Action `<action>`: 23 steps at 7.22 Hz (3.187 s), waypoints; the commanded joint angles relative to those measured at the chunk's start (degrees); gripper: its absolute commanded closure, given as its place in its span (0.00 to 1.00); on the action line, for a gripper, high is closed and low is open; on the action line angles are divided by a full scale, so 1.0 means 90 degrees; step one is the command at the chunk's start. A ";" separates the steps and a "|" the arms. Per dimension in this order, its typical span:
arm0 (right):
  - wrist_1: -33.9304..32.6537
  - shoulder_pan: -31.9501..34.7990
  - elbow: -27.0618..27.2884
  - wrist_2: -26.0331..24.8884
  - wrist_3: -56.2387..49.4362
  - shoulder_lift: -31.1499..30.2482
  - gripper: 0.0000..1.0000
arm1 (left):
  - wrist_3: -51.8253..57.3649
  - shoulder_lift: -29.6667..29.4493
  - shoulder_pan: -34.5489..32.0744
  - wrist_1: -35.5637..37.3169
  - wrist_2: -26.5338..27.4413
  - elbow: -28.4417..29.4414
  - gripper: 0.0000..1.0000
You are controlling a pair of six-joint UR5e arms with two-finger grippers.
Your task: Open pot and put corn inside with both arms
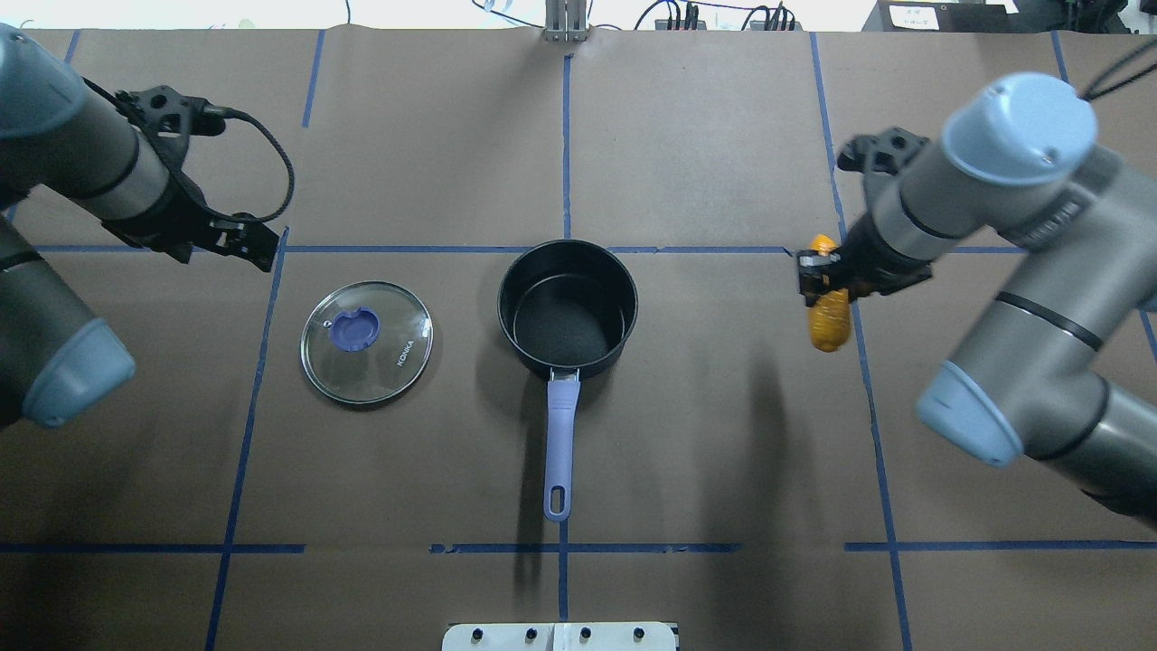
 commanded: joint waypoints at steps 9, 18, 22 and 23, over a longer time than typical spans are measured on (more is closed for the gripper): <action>0.0608 -0.1352 -0.2525 -0.0964 0.2120 0.2451 0.04 | 0.3188 0.0588 -0.1853 0.0006 -0.0833 0.1062 0.00; 0.0472 0.0596 -0.0490 0.0400 0.0245 0.0515 0.01 | 0.5094 0.1222 -0.3797 -0.0257 -0.1712 0.2782 0.00; 0.0462 0.2365 -0.0396 0.1242 -0.2747 -0.0838 0.01 | 0.5163 0.1271 -0.4297 -0.0131 -0.1703 0.2549 0.00; 0.0472 0.2736 -0.0522 0.1455 -0.3381 -0.1053 0.01 | 0.5164 0.1677 -0.4316 -0.0140 -0.1703 0.2326 0.00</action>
